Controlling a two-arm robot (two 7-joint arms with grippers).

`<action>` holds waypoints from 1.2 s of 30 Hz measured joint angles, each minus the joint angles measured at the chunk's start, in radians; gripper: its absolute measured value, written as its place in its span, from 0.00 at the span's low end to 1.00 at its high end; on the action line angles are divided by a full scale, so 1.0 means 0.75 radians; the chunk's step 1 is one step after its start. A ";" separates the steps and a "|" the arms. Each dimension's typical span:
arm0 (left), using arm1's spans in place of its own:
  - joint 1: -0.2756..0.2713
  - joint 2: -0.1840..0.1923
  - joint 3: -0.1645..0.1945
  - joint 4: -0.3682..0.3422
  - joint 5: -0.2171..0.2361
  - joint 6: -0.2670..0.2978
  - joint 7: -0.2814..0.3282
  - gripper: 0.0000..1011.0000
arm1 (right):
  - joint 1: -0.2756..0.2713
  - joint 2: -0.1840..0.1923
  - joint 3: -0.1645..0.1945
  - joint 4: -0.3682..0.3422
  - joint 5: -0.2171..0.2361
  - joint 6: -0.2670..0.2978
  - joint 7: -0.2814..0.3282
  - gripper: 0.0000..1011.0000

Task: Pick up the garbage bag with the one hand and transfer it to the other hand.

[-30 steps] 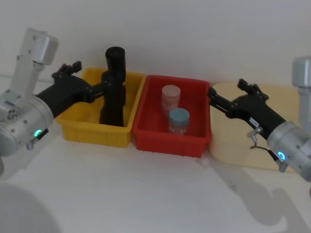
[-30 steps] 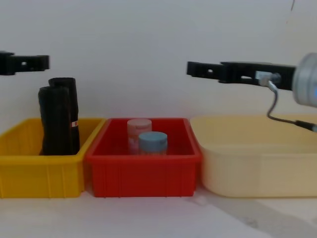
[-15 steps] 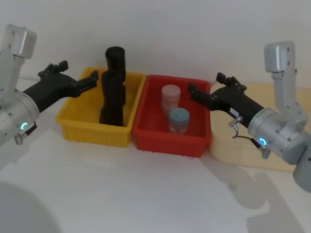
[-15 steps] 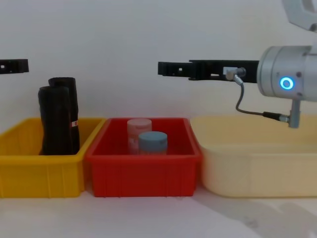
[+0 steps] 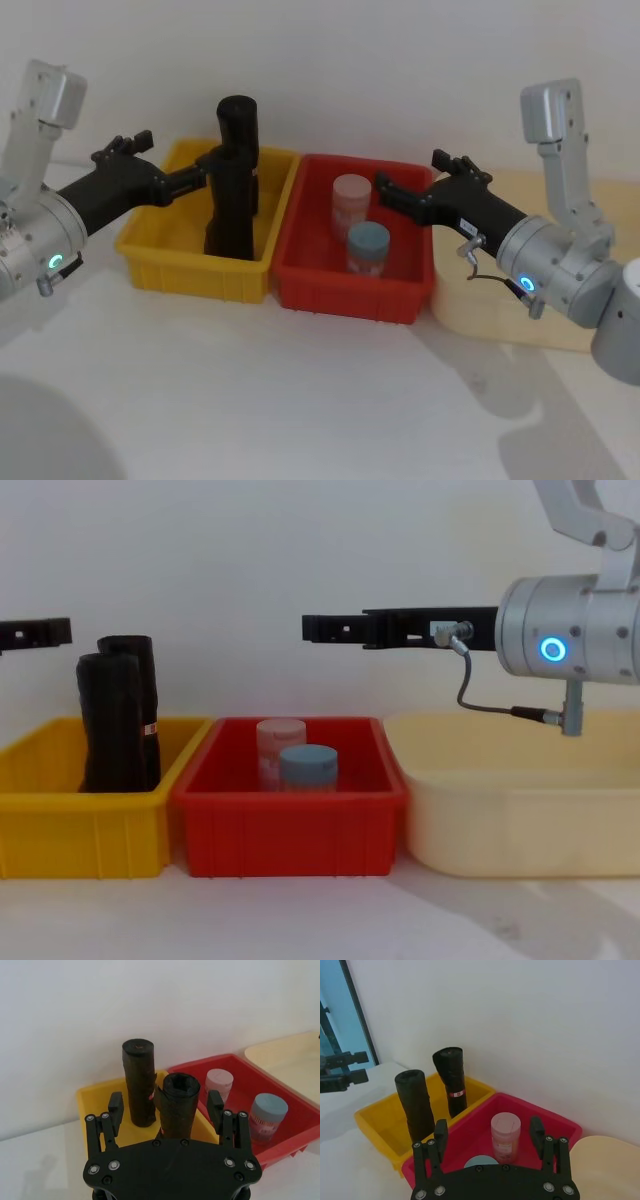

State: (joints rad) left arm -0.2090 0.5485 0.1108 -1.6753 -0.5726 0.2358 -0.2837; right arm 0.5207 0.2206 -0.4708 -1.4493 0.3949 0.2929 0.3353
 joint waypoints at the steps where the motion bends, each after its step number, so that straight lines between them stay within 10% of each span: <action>1: -0.003 0.002 0.004 0.006 0.003 -0.004 -0.005 0.99 | 0.003 -0.001 -0.002 0.003 0.000 0.000 0.001 0.99; 36: -0.234 -0.029 0.213 0.328 0.113 -0.176 -0.223 0.99 | 0.079 -0.013 -0.054 0.143 0.041 -0.076 0.082 0.99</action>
State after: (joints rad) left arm -0.3846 0.5268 0.2705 -1.4290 -0.4876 0.1042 -0.4510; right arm 0.5803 0.2109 -0.5110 -1.3422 0.4256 0.2359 0.3966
